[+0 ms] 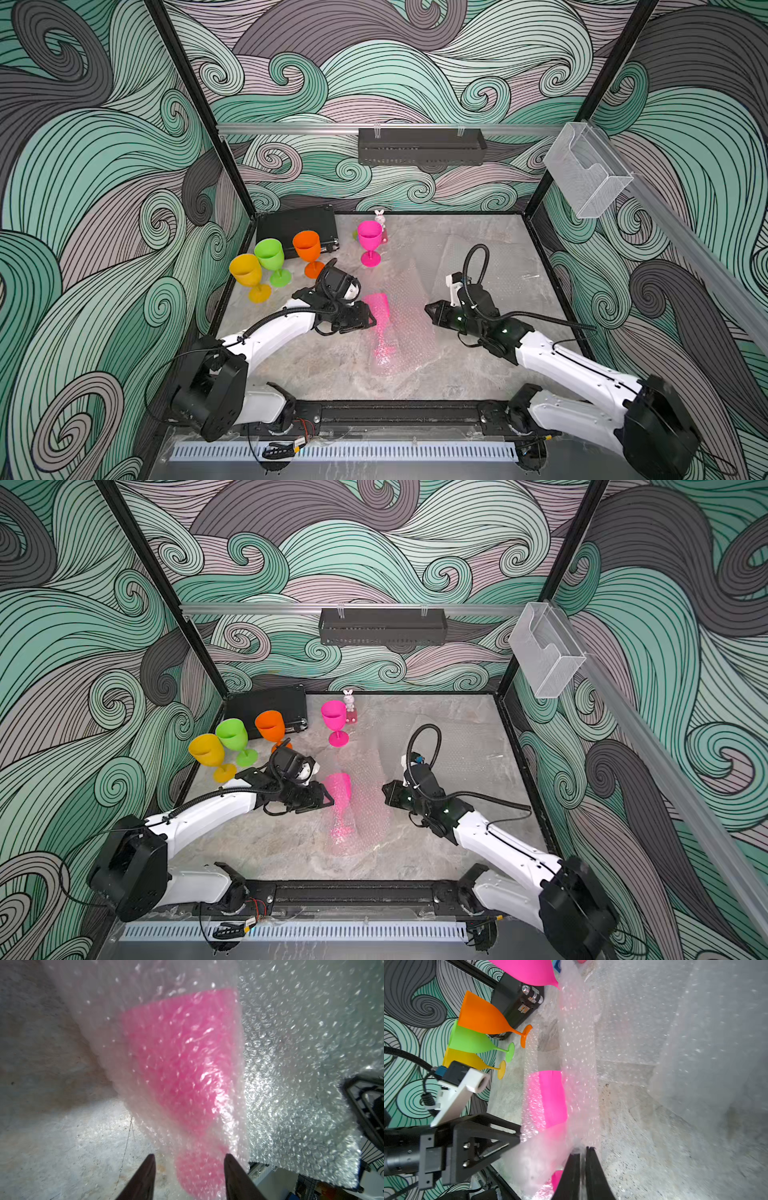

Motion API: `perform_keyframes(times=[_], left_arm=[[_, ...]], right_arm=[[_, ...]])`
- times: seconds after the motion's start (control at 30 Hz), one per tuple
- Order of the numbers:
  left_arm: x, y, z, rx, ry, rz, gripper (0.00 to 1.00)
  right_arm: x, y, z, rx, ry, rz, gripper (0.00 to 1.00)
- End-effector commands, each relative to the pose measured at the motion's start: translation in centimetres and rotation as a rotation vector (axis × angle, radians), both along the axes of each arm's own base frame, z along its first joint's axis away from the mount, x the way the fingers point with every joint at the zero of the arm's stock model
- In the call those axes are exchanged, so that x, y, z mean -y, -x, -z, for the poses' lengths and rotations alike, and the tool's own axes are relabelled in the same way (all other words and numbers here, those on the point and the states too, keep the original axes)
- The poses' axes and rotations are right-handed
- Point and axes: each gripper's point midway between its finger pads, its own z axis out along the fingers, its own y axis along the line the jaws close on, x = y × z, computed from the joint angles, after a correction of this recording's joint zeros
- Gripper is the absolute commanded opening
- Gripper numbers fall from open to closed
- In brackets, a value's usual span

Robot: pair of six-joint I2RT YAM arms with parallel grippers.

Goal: Unpack wine glasses from bubble wrap
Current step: Unwrap the bubble wrap at the center of the board.

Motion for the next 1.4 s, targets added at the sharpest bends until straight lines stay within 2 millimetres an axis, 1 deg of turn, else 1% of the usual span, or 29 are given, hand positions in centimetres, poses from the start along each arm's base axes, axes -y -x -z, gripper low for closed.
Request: perform_keyframes(times=[0.0,0.07,0.13,0.17,0.23,0.33,0.37,0.43,0.5,0.63,0.7,0.73,0.8,0.87,0.97,1.1,1.17,1.27,1.33,1.37], left_arm=[[-0.1,-0.5,-2.6,0.027,0.023,-0.022,0.59],[-0.1,-0.5,-2.7,0.025,0.025,-0.022,0.6],[0.0,-0.4,-2.8,0.017,0.03,-0.019,0.61],[0.1,-0.4,-3.0,0.017,0.035,-0.016,0.61],[0.4,-0.4,-3.6,0.023,0.049,-0.007,0.61],[0.4,-0.6,-4.3,0.04,0.04,0.005,0.62],[0.3,-0.6,-4.2,0.043,0.025,0.007,0.62],[0.3,-0.6,-3.7,0.031,0.001,0.01,0.62],[0.6,-0.6,-3.3,0.024,-0.005,0.017,0.62],[1.9,-0.4,-2.7,0.016,-0.008,0.05,0.62],[1.6,-0.1,-1.8,-0.006,-0.044,0.058,0.62],[1.1,0.2,-1.3,-0.017,-0.075,0.056,0.62],[-0.6,0.7,-0.4,-0.036,-0.167,0.044,0.61],[-2.9,1.6,0.2,-0.06,-0.272,0.024,0.61],[-5.7,2.6,0.5,-0.082,-0.38,-0.004,0.6],[-8.3,3.6,0.7,-0.123,-0.44,-0.047,0.59],[-9.8,3.7,0.0,-0.119,-0.479,-0.081,0.59],[-12.1,2.9,-2.1,-0.068,-0.561,-0.117,0.59],[-12.7,2.2,-3.5,-0.03,-0.586,-0.123,0.59],[-12.7,1.9,-4.1,-0.017,-0.582,-0.122,0.59]], right_arm=[[2.8,0.8,1.6,-0.012,0.111,0.058,0.14],[3.6,1.1,2.1,-0.017,0.135,0.068,0.18],[3.8,1.5,2.4,-0.029,0.149,0.061,0.28],[3.9,1.7,2.4,-0.03,0.151,0.058,0.3],[4.3,1.9,2.1,-0.024,0.161,0.056,0.34],[5.6,1.8,1.1,0.005,0.211,0.079,0.4],[5.9,1.6,0.5,0.023,0.219,0.085,0.41],[6.5,1.6,0.1,0.028,0.239,0.087,0.41],[6.4,1.4,-0.4,0.035,0.241,0.078,0.41],[5.7,1.0,-1.0,0.041,0.225,0.049,0.41],[5.0,0.9,-1.2,0.04,0.204,0.03,0.41],[4.4,0.6,-1.5,0.053,0.179,0.021,0.4],[3.4,0.3,-1.8,0.05,0.151,-0.005,0.4],[2.5,0.2,-1.8,0.038,0.129,-0.034,0.4],[1.5,0.0,-1.7,0.029,0.103,-0.065,0.39],[0.9,-0.3,-1.8,0.028,0.089,-0.08,0.39],[0.8,-0.3,-1.8,0.029,0.088,-0.087,0.39],[0.6,-0.3,-1.7,0.028,0.087,-0.094,0.39],[0.4,-0.4,-1.5,0.022,0.085,-0.103,0.39],[0.2,-0.4,-1.5,0.02,0.082,-0.111,0.39]])
